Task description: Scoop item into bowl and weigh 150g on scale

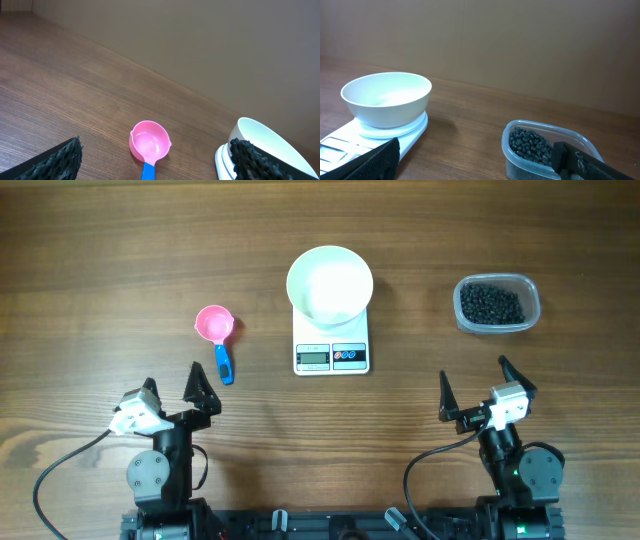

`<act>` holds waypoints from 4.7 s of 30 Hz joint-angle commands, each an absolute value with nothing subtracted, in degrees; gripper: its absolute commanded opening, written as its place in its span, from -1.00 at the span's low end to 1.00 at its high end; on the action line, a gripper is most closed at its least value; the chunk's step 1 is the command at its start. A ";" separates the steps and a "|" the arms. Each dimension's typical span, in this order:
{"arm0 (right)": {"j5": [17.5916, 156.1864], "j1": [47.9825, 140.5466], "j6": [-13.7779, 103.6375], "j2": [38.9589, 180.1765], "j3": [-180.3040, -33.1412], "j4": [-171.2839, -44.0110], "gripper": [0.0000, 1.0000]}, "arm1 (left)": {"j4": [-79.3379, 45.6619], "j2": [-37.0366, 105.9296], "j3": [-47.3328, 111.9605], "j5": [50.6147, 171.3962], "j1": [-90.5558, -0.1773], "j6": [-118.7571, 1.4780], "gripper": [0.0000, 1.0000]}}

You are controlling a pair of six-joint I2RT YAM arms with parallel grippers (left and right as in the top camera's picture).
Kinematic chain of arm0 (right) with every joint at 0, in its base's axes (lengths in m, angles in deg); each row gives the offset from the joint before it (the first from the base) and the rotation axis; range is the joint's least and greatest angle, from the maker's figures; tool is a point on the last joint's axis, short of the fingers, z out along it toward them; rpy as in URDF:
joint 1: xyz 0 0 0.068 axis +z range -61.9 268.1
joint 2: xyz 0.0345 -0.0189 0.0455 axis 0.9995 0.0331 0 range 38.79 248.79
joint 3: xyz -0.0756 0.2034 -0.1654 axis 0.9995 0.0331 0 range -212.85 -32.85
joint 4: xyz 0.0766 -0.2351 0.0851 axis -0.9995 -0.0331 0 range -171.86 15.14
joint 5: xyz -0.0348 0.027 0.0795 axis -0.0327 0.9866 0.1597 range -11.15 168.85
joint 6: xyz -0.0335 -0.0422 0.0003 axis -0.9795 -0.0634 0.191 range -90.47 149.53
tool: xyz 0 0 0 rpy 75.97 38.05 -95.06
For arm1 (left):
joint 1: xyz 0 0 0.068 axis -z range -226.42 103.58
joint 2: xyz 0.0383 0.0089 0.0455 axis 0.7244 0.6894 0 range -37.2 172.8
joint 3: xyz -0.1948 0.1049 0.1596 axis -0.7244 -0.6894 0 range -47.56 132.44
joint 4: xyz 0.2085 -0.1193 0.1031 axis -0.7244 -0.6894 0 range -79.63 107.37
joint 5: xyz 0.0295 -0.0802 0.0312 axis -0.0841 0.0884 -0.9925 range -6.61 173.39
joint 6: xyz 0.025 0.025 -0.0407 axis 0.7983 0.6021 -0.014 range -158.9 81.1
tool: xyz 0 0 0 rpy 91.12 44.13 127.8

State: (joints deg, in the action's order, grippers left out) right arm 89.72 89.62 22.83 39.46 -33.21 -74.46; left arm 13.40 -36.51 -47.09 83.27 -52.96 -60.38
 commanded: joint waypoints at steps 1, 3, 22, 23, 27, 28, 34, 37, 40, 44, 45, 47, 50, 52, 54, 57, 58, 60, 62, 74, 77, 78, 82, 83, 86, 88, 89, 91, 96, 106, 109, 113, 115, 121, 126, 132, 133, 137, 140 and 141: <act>89.11 89.31 23.53 40.49 -33.14 -74.11 0.99 | 13.03 -36.05 -47.25 83.97 -48.13 -38.91 1.00; 89.11 89.31 23.53 40.49 -33.14 -74.11 0.99 | 13.03 -36.05 -47.25 83.97 -48.13 -38.91 1.00; 89.11 89.31 23.53 40.49 -33.14 -74.11 0.99 | 13.03 -36.07 -47.25 83.97 -48.13 -38.91 1.00; 89.11 89.31 23.53 40.49 -33.14 -74.11 0.99 | 13.03 -36.05 -47.25 83.97 -48.13 -38.91 1.00; 89.11 89.31 23.53 40.49 -33.14 -74.11 0.99 | 13.03 -36.05 -47.25 83.97 -48.13 -38.91 1.00; 89.11 89.31 23.53 40.49 -33.14 -74.11 0.99 | 13.05 -36.05 -47.25 83.95 -48.13 -38.91 1.00; 89.11 89.31 23.51 40.49 -33.14 -74.11 1.00 | 13.03 -36.07 -47.25 83.97 -48.13 -38.91 1.00; 89.11 89.31 23.51 40.49 -33.14 -74.11 1.00 | 13.03 -36.07 -47.25 83.97 -48.13 -38.91 1.00; 89.11 89.31 23.53 40.49 -33.14 -74.11 0.99 | 13.03 -36.05 -47.25 83.95 -48.13 -38.91 1.00; 89.11 89.31 23.53 40.49 -33.14 -74.11 1.00 | 13.03 -36.05 -47.25 83.97 -48.13 -38.91 1.00; 89.11 89.31 23.53 40.49 -33.14 -74.11 0.99 | 13.05 -36.07 -47.25 83.97 -48.13 -38.91 1.00; 89.11 89.31 23.53 40.49 -33.14 -74.11 1.00 | 13.03 -36.07 -47.25 83.97 -48.13 -38.91 1.00; 89.11 89.31 23.51 40.49 -33.14 -74.11 0.99 | 13.05 -36.07 -47.25 83.97 -48.13 -38.91 1.00; 89.11 89.31 23.51 40.49 -33.14 -74.11 0.99 | 13.03 -36.07 -47.25 83.97 -48.13 -38.91 1.00; 89.11 89.31 23.53 40.49 -33.14 -74.11 1.00 | 13.03 -36.05 -47.25 83.95 -48.13 -38.91 1.00; 89.11 89.31 23.51 40.49 -33.14 -74.11 1.00 | 13.03 -36.07 -47.25 83.97 -48.13 -38.91 1.00; 89.11 89.31 23.53 40.49 -33.14 -74.11 1.00 | 13.03 -36.05 -47.25 83.97 -48.13 -38.91 1.00; 89.11 89.31 23.53 40.49 -33.14 -74.11 1.00 | 13.05 -36.07 -47.25 83.97 -48.13 -38.91 1.00; 89.11 89.31 23.51 40.49 -33.14 -74.11 0.99 | 13.03 -36.05 -47.25 83.97 -48.13 -38.91 1.00; 89.11 89.31 23.51 40.49 -33.14 -74.11 1.00 | 13.03 -36.05 -47.25 83.97 -48.13 -38.91 1.00; 89.11 89.31 23.55 40.49 -33.14 -74.11 0.99 | 13.03 -36.07 -47.25 83.97 -48.13 -38.91 1.00; 89.11 89.31 23.53 40.49 -33.14 -74.11 0.99 | 13.03 -36.05 -47.25 83.97 -48.13 -38.91 1.00; 89.11 89.31 23.53 40.49 -33.14 -74.11 0.99 | 13.31 -36.07 -47.25 83.77 -48.13 -38.89 1.00; 89.11 89.31 23.53 40.49 -33.14 -74.11 0.99 | 15.00 -36.07 -47.22 85.13 -48.11 -40.12 1.00; 89.11 89.31 23.53 40.49 -33.14 -74.11 0.99 | 15.02 -36.05 -47.25 110.72 -48.11 -57.08 1.00; 89.11 89.31 23.49 40.49 -33.14 -74.11 1.00 | 15.94 -36.05 -47.22 118.07 -48.13 -61.56 1.00; 89.13 89.31 23.51 40.49 -33.14 -74.11 0.99 | 16.75 -36.07 -47.22 118.07 -48.13 -61.69 1.00; 89.11 89.31 23.53 40.49 -33.14 -74.11 1.00 | 22.91 -36.07 -47.22 118.87 -48.13 -61.69 1.00; 89.11 89.31 23.51 40.49 -33.14 -74.11 1.00 | 36.55 -36.01 -42.15 115.81 -49.22 -59.00 1.00; 89.11 89.31 23.51 40.49 -33.14 -74.11 0.99 | -21.61 -9.08 3.22 107.40 -52.70 -48.51 1.00; 89.11 89.31 23.53 40.49 -33.14 -74.11 1.00 | -37.98 6.96 17.65 105.04 -52.70 -48.33 1.00; 89.11 89.31 23.53 40.49 -33.14 -74.11 0.99 | -40.06 20.60 23.16 115.16 -52.70 -55.35 1.00; 89.11 89.31 23.53 40.49 -33.14 -74.11 0.99 | -39.91 25.41 23.16 119.25 -52.70 -56.95 1.00; 89.11 89.31 23.53 40.49 -33.14 -74.11 1.00 | -42.31 35.79 23.16 119.38 -51.39 -55.57 1.00; 89.11 89.31 23.53 40.49 -33.14 -74.11 0.99 | -41.13 38.37 23.16 118.04 -40.68 -55.70 0.91; 89.11 89.31 23.51 40.49 -33.14 -74.11 1.00 | -36.94 40.60 23.16 91.82 -25.42 -73.25 0.99; 89.11 89.31 23.53 40.49 -33.14 -74.11 0.99 | -36.91 41.25 23.16 87.75 -23.15 -75.48 0.75; 89.11 89.31 23.53 40.49 -33.14 -74.11 1.00 | -34.49 44.45 22.85 83.49 -15.35 -75.85 0.23; 89.11 89.31 23.51 40.49 -33.14 -74.11 0.99 | -31.80 47.81 22.78 83.51 -11.78 -77.78 -0.33; 89.11 89.31 23.53 40.49 -33.14 -74.11 0.99 | -31.01 49.25 22.78 83.51 -10.38 -79.46 -0.48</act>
